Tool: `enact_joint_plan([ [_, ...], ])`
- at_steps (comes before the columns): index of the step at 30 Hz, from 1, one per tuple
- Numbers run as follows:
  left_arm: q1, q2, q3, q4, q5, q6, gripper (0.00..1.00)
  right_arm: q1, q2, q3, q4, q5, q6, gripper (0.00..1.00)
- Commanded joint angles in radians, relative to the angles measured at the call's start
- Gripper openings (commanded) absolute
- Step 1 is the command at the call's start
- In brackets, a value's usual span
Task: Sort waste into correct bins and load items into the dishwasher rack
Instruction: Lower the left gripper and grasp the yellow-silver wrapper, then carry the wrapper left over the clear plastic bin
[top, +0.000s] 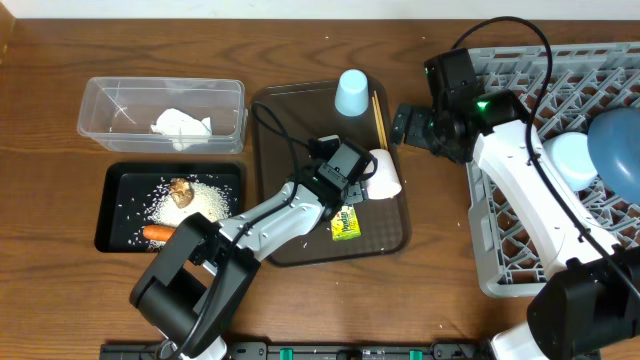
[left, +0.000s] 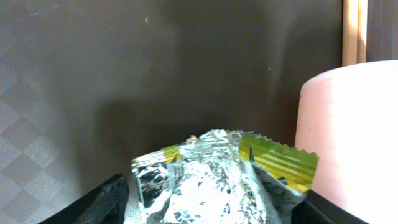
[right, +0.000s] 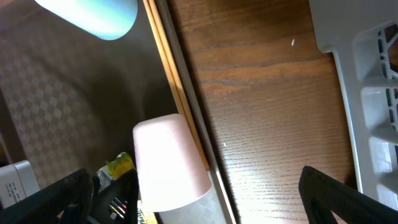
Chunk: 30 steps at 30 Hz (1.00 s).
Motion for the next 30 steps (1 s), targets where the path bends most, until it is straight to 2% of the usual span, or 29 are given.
enact_joint_plan([
  [1, 0.0, 0.002, 0.001, -0.001, -0.019, 0.006, 0.72, 0.011, -0.002, 0.007, -0.001, 0.0, 0.012, 0.99],
  [7, 0.0, 0.002, 0.001, -0.014, -0.019, 0.006, 0.62, 0.011, -0.002, 0.007, -0.001, 0.0, 0.012, 0.99],
  [13, 0.0, 0.002, 0.001, -0.015, -0.019, 0.006, 0.32, 0.011, -0.002, 0.007, -0.001, 0.0, 0.012, 0.99],
  [19, 0.0, -0.011, 0.001, -0.023, -0.02, 0.006, 0.1, 0.011, -0.002, 0.007, -0.001, 0.0, 0.012, 0.99],
  [21, 0.0, -0.027, 0.001, -0.026, -0.02, 0.006, 0.06, 0.011, -0.002, 0.007, -0.001, 0.0, 0.012, 0.99],
  [30, 0.03, -0.167, 0.001, -0.055, -0.036, 0.03, 0.06, 0.012, -0.002, 0.006, -0.002, 0.0, 0.012, 0.99],
])
